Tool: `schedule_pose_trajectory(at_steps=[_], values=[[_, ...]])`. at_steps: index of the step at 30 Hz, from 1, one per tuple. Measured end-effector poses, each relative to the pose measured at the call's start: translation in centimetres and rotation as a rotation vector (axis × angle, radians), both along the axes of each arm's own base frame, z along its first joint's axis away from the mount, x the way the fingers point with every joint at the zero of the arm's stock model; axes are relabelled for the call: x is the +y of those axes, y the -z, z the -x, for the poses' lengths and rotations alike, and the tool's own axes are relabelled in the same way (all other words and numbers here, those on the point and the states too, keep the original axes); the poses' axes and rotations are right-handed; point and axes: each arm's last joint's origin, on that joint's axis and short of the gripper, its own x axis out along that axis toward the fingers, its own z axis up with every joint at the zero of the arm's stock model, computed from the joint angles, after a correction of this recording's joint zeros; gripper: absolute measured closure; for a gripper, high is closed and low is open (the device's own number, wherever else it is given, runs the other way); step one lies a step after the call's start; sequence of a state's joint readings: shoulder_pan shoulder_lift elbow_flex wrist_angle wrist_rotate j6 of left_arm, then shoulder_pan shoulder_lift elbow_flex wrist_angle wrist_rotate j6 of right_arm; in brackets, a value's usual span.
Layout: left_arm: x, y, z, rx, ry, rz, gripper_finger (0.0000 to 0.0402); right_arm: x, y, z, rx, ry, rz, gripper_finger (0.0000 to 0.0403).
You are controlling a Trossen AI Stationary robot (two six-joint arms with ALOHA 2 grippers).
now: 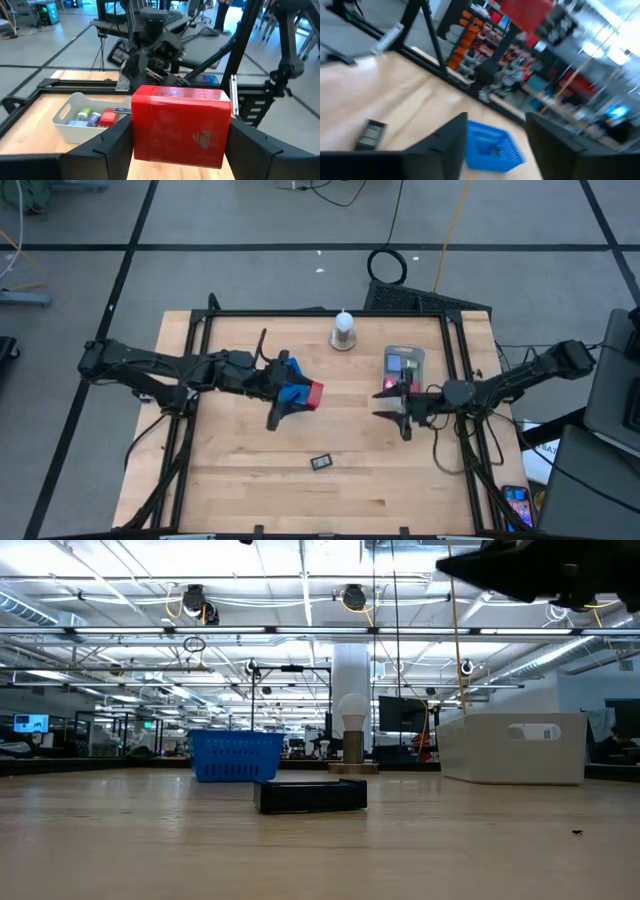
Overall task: Pick & Place Office items
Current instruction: Put the red charger adapter into the gray bin
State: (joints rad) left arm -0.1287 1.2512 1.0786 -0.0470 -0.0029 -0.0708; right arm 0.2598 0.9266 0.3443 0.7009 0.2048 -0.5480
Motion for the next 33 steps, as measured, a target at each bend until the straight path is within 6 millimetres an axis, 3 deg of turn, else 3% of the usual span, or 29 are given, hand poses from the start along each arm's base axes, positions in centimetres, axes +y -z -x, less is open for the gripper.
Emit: schedule_pose_trajectory(at_steps=[8, 16, 25, 33], values=[[-0.3, 1.3, -2.7, -0.044, -0.013, 0.088, 0.0148, 4.5, -2.4, -2.8, -0.018, 0.222, 0.394, 0.0103], [-0.2, 1.6, -3.7, -0.086, -0.006, 0.165, 0.0148, 9.0, -4.1, -5.9, -0.119, 0.339, 0.675, 0.0083], [-0.4, 1.8, -4.3, -0.106, 0.013, 0.186, 0.0148, 9.5, -4.8, -8.7, -0.152, 0.41, 0.731, 0.0083], [-0.7, 3.0, -5.6, -0.097, 0.07, 0.227, 0.0148, 9.2, -5.4, -9.0, -0.147, 0.419, 0.713, 0.0083]])
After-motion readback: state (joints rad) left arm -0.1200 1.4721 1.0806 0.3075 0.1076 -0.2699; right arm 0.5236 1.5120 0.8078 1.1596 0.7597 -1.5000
